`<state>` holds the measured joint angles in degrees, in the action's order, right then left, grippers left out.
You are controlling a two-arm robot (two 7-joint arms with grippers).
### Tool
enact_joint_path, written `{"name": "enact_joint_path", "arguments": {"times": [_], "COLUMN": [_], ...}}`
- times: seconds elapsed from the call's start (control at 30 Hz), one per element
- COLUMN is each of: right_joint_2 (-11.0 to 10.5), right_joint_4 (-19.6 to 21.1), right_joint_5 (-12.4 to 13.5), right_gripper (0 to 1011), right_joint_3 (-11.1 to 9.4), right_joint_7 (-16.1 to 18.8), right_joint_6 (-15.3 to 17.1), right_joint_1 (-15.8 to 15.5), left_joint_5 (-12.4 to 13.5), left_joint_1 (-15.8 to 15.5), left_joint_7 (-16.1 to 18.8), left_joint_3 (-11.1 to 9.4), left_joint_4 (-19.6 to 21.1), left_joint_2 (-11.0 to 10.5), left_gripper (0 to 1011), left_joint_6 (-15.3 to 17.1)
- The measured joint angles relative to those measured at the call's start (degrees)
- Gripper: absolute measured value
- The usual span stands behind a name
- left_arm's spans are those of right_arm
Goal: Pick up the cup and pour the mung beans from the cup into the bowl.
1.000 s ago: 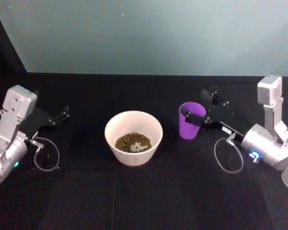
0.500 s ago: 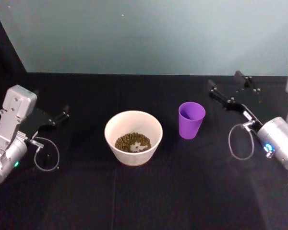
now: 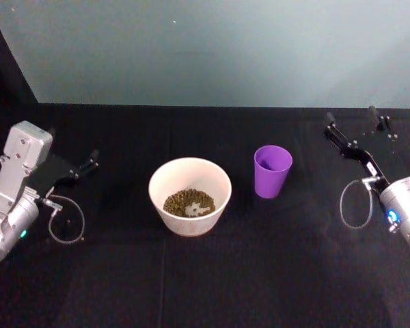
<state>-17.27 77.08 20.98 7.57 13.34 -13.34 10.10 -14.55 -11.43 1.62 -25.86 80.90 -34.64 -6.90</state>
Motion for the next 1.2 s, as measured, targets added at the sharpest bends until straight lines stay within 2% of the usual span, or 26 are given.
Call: {"name": "enact_joint_path", "arguments": {"times": [0.07, 0.17, 1.2], "right_joint_2": [0.1, -0.1, -0.1], "right_joint_4": [-0.9, -3.3, -2.1], "right_joint_5": [0.5, 2.6, 1.7], "right_gripper": [1003, 1003, 1003], "right_joint_3": [-0.1, -0.2, 0.0], "right_joint_7": [1.4, 5.8, 4.0], "right_joint_6": [-0.1, -0.6, -0.4], "right_joint_1": [0.3, 1.2, 0.9], "left_joint_5": [0.0, 0.0, 0.0], "left_joint_1": [0.0, 0.0, 0.0], "left_joint_7": [0.0, 0.0, 0.0], "left_joint_3": [0.0, 0.0, 0.0], "left_joint_4": [0.0, 0.0, 0.0], "left_joint_2": [0.0, 0.0, 0.0], "left_gripper": [1000, 1000, 1000], "left_joint_6": [0.0, 0.0, 0.0]}}
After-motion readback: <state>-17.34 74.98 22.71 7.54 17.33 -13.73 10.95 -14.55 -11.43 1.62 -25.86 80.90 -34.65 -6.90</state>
